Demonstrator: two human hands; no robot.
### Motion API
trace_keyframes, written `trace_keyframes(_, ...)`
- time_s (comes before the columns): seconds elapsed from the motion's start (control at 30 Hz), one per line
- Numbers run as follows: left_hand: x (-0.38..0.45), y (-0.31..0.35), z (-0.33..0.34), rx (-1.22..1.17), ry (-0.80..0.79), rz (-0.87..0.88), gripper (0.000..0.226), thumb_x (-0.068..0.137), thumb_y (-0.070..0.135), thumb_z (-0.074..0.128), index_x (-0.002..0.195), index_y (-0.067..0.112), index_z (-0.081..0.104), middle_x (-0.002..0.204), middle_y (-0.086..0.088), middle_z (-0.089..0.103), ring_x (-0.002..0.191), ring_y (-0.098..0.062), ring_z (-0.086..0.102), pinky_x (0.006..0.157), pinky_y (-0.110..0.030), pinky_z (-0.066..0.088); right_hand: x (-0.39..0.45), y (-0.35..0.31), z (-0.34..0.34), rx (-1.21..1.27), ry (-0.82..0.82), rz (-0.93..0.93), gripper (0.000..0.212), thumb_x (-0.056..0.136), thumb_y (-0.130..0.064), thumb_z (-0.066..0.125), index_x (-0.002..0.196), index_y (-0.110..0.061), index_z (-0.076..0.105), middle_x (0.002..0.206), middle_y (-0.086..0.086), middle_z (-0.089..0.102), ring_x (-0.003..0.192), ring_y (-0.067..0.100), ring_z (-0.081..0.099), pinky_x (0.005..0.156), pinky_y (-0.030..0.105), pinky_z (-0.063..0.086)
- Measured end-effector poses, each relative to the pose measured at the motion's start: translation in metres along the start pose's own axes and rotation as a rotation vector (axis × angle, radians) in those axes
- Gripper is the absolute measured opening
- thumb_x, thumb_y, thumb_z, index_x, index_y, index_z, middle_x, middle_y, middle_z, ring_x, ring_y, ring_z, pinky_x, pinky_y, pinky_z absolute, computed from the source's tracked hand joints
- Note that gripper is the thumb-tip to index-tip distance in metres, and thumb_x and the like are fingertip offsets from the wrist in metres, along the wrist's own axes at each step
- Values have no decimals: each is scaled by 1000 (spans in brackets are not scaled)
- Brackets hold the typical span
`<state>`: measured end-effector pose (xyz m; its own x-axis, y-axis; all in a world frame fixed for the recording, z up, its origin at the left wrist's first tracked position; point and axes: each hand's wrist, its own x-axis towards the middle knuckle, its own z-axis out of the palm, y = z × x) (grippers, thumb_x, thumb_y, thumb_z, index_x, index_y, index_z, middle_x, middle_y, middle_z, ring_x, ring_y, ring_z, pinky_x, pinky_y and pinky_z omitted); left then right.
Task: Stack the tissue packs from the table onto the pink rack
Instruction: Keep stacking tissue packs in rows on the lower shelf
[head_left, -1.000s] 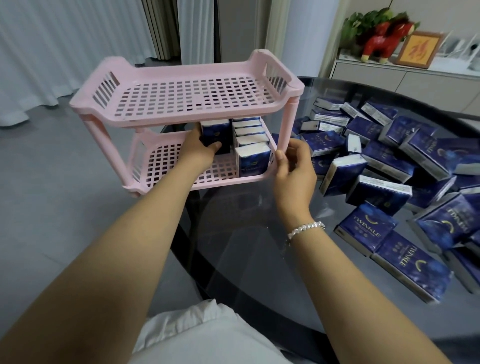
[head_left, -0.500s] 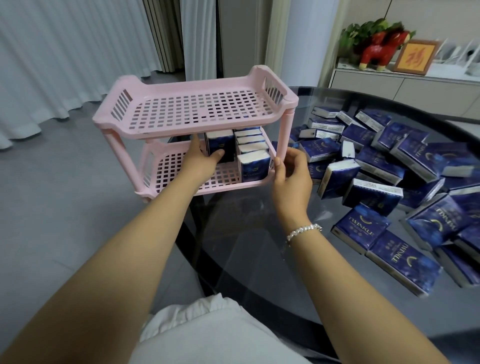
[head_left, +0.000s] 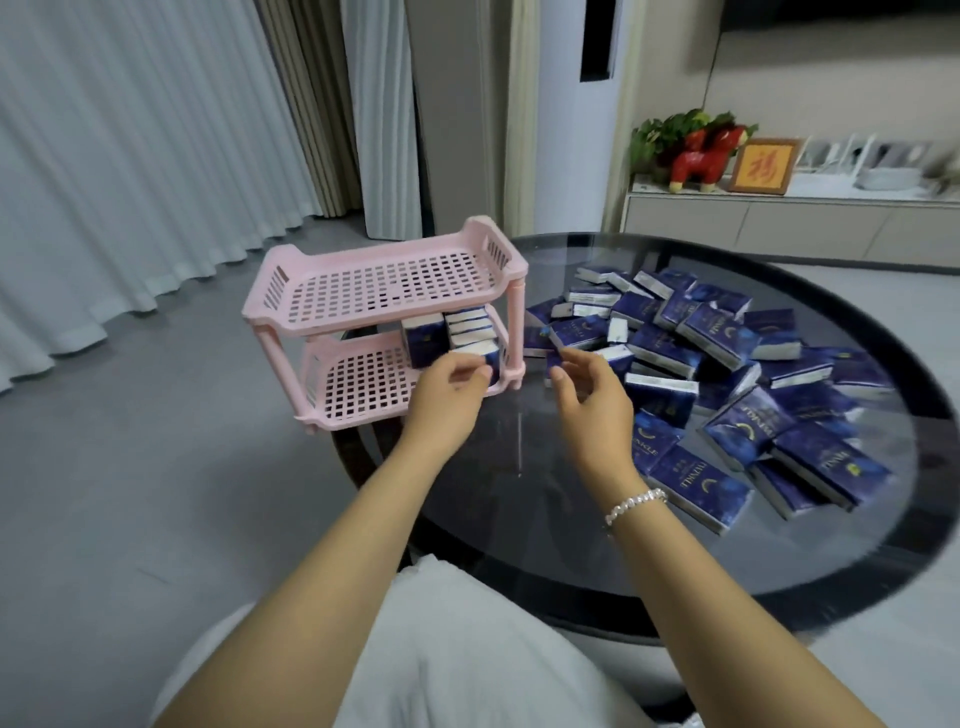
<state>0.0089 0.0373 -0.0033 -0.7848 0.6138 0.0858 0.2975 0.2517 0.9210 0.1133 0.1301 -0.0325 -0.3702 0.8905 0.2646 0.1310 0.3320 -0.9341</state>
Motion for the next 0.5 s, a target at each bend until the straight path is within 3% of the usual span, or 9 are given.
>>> trace_keyframes(0.1,-22,16,27,8,-126,14,18,92,20,57,106,16,67,104,1,67,95,-11,60,82,-18,42,-10,2,-38,-94,7,-41,22,92,-18,57,113,-13,62,108,0,65,92,8,57,80,18,42)
trace_keyframes(0.3,-45,28,82,67,-320,-40,20,94,24,55,107,15,68,102,-1,67,95,-13,60,81,-23,42,-23,22,-98,-298,-30,-16,22,90,-20,60,111,-14,64,107,2,64,89,7,57,76,14,39)
trace_keyframes(0.4,-44,23,106,133,-311,-78,24,93,28,57,107,12,67,106,-1,66,100,-15,59,79,-21,40,-26,29,-121,-374,-62,12,21,89,-20,61,109,-15,66,105,1,66,86,5,56,74,13,37)
trace_keyframes(0.5,-41,13,123,317,-247,-69,44,86,47,61,117,15,61,121,-3,62,116,-22,54,96,-33,44,-30,36,-138,-500,-70,30,28,86,-21,65,113,-12,65,108,4,64,98,15,57,80,20,40)
